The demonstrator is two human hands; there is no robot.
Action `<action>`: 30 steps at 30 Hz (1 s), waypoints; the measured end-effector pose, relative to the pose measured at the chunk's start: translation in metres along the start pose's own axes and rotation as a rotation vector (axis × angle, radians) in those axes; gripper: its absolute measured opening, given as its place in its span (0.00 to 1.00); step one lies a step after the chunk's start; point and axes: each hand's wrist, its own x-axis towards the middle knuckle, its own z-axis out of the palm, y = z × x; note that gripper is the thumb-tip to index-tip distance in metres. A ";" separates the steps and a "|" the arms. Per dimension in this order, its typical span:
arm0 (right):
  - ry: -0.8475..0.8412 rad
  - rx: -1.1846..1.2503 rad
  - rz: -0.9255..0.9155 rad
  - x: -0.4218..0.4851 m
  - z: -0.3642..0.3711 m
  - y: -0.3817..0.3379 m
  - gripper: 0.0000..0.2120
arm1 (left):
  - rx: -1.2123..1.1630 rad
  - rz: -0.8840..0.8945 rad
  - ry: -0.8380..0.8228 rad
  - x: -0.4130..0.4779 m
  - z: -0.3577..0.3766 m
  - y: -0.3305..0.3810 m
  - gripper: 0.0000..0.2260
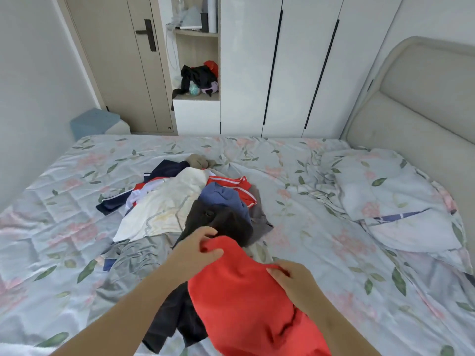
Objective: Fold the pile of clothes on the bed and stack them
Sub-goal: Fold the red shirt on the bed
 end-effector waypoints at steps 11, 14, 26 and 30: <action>-0.032 -0.068 -0.043 0.005 0.016 -0.050 0.09 | 0.060 0.190 -0.275 0.010 0.029 -0.017 0.11; -0.086 -0.139 0.057 0.001 0.021 -0.040 0.15 | -0.029 0.223 -0.221 0.014 0.023 -0.013 0.10; 0.197 -0.276 0.240 0.014 -0.003 -0.024 0.08 | -0.091 0.172 -0.027 0.043 -0.015 0.003 0.07; 0.466 0.115 0.116 0.025 -0.020 -0.041 0.10 | -0.018 0.121 -0.056 0.053 -0.022 -0.007 0.04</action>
